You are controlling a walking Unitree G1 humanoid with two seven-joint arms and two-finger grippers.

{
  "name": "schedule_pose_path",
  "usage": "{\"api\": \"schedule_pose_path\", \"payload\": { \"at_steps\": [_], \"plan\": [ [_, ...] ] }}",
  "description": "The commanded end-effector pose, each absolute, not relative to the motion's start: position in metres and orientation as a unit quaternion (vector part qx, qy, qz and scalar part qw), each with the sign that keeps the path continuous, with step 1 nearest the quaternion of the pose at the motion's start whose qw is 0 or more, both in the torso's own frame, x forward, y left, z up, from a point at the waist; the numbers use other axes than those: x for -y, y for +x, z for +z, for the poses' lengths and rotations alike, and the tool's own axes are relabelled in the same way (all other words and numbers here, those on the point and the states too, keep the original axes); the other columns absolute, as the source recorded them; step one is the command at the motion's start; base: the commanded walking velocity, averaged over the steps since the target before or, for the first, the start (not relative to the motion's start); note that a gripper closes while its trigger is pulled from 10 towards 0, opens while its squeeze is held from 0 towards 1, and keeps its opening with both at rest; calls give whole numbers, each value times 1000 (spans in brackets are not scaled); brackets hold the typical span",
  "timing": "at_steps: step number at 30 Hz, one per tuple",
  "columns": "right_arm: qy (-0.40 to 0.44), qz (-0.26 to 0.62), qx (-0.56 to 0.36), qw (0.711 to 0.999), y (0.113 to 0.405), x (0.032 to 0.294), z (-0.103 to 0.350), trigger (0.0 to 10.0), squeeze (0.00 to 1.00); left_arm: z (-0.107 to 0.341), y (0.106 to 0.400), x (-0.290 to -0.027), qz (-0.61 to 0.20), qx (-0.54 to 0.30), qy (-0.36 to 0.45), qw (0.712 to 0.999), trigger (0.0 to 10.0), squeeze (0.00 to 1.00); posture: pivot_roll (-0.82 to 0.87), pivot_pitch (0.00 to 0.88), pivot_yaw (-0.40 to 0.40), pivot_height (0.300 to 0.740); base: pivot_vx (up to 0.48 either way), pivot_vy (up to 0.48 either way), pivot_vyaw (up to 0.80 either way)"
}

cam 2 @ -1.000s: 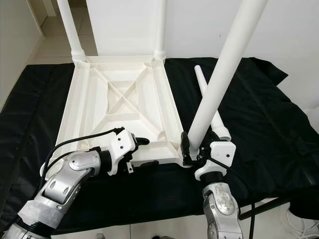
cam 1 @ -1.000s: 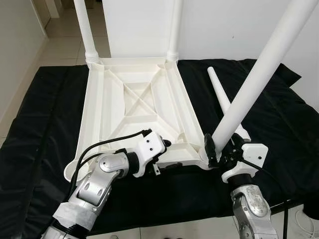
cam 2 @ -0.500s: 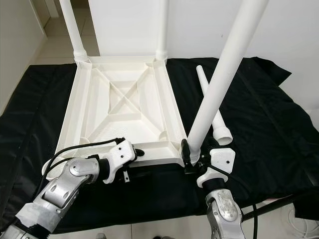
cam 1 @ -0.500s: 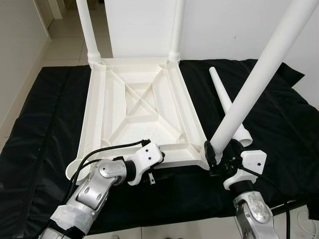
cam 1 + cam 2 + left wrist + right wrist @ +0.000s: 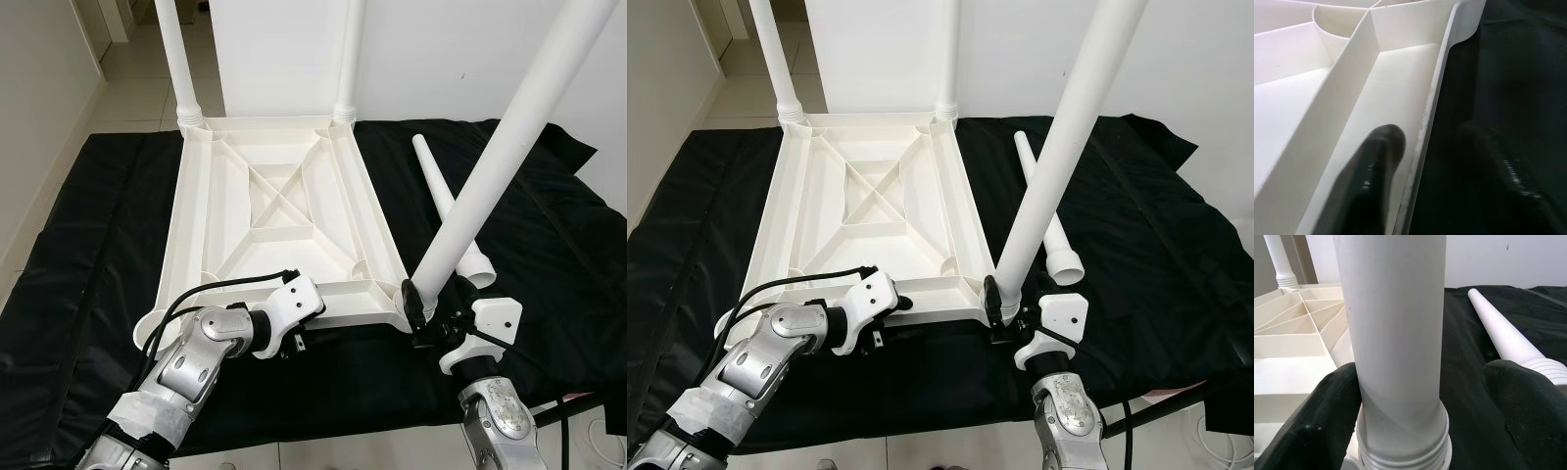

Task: Building children table

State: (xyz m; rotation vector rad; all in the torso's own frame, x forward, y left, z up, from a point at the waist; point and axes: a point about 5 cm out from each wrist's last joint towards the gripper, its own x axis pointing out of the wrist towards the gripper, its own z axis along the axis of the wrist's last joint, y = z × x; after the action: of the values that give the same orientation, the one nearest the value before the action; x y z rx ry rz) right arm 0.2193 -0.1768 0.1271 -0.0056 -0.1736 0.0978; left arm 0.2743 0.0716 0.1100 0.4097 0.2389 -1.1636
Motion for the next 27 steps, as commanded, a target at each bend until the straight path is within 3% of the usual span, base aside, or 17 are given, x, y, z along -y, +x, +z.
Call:
{"api": "schedule_pose_path", "payload": {
  "at_steps": [1, 23, 24, 25, 26, 27],
  "plan": [
    [-11, 39, 75, 996, 219, 182, 122, 10000, 0, 95, 281, -88, -472, -148, 204, 845, 0, 0, -62, 78, -15, 740, 0, 0, 0],
    [-22, 42, 74, 996, 219, 185, 120, 10000, 0, 90, 277, -113, -420, -194, 226, 857, 0, 0, -64, 82, -15, 740, 0, 0, 0],
    [-23, 44, 74, 996, 219, 185, 120, 10000, 0, 91, 277, -113, -420, -192, 225, 858, 10000, 0, -61, 82, -19, 740, 0, 0, 0],
    [-24, 46, 73, 996, 219, 184, 120, 10000, 0, 91, 277, -112, -420, -190, 223, 859, 10000, 0, -61, 82, -19, 740, 0, 0, 0],
    [-26, 49, 73, 996, 220, 183, 120, 10000, 0, 92, 277, -111, -424, -187, 219, 859, 10000, 235, -59, 82, -21, 740, 0, 0, 0],
    [-28, 51, 72, 996, 221, 183, 120, 10000, 0, 93, 277, -111, -426, -185, 217, 859, 10000, 235, -59, 82, -21, 740, 0, 0, 0]
  ]
}}
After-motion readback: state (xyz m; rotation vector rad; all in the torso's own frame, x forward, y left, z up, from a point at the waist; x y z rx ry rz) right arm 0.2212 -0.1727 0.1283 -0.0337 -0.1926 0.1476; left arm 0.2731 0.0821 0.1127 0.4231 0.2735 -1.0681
